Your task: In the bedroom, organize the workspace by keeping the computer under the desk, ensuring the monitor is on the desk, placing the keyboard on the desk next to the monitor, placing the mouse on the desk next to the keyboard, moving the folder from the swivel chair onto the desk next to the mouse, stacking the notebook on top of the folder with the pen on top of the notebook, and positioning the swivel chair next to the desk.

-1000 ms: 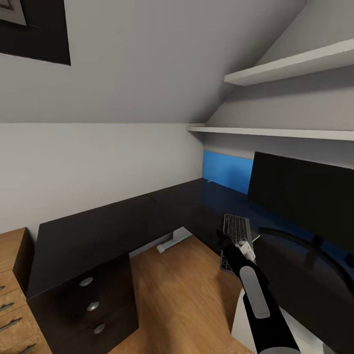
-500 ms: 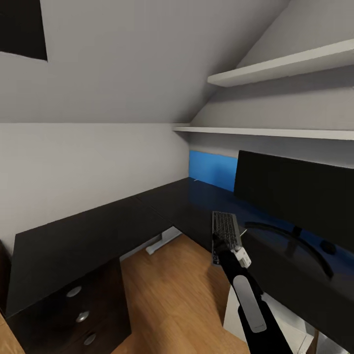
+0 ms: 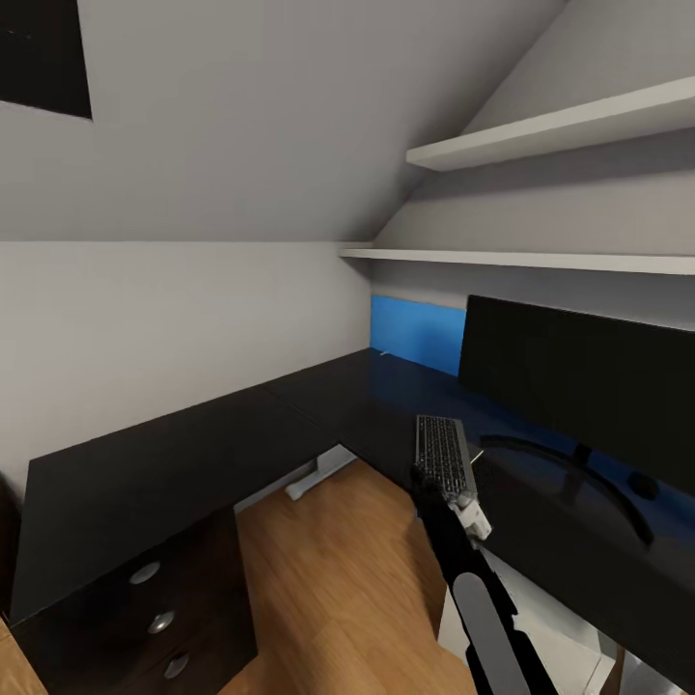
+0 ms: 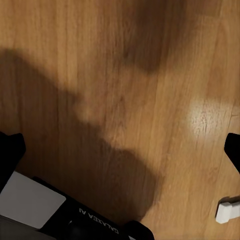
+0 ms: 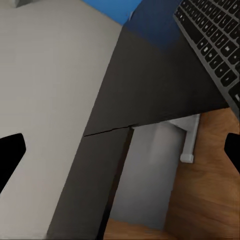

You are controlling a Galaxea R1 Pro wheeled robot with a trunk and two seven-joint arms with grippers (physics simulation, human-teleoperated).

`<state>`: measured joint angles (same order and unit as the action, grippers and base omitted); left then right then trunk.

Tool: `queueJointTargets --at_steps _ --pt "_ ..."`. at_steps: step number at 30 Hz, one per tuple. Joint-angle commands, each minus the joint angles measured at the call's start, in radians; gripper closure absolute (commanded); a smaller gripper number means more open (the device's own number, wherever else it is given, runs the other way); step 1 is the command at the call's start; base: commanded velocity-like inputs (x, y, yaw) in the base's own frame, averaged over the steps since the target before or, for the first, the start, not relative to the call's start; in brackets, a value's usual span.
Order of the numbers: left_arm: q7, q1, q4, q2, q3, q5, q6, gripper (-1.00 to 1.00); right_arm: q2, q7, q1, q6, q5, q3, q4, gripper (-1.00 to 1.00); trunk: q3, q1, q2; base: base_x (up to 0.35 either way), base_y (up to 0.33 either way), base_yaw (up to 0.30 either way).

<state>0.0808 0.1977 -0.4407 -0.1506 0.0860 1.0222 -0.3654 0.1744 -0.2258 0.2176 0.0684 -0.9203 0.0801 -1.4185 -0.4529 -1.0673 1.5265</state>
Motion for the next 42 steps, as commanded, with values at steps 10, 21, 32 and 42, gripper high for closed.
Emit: queueJointTargets --at_steps 10,21,32,42 --pt "0.012 0.000 -0.003 -0.002 0.002 0.019 -0.002 -1.00 0.000 -0.011 -0.066 -0.002 -0.108 0.021 -0.027 -1.00 -0.001 0.000 0.001 0.000 0.000 -0.095" --pt "0.017 0.000 -0.004 -0.004 -0.029 0.025 0.000 -1.00 0.000 0.009 -0.081 -0.016 -0.274 0.020 -0.020 -1.00 -0.001 0.000 0.001 0.000 0.000 -0.006" --pt "0.014 0.000 -0.003 -0.008 -0.033 0.030 0.089 -1.00 -0.002 0.361 -0.081 -0.023 -0.395 0.005 0.189 -1.00 -0.001 0.000 0.001 0.000 0.000 0.000" --pt "0.014 0.000 -0.003 -0.009 -0.035 0.032 0.095 -1.00 0.000 0.362 0.019 -0.252 -0.397 0.018 0.389 -1.00 -0.029 -0.034 0.064 0.000 0.000 0.000"
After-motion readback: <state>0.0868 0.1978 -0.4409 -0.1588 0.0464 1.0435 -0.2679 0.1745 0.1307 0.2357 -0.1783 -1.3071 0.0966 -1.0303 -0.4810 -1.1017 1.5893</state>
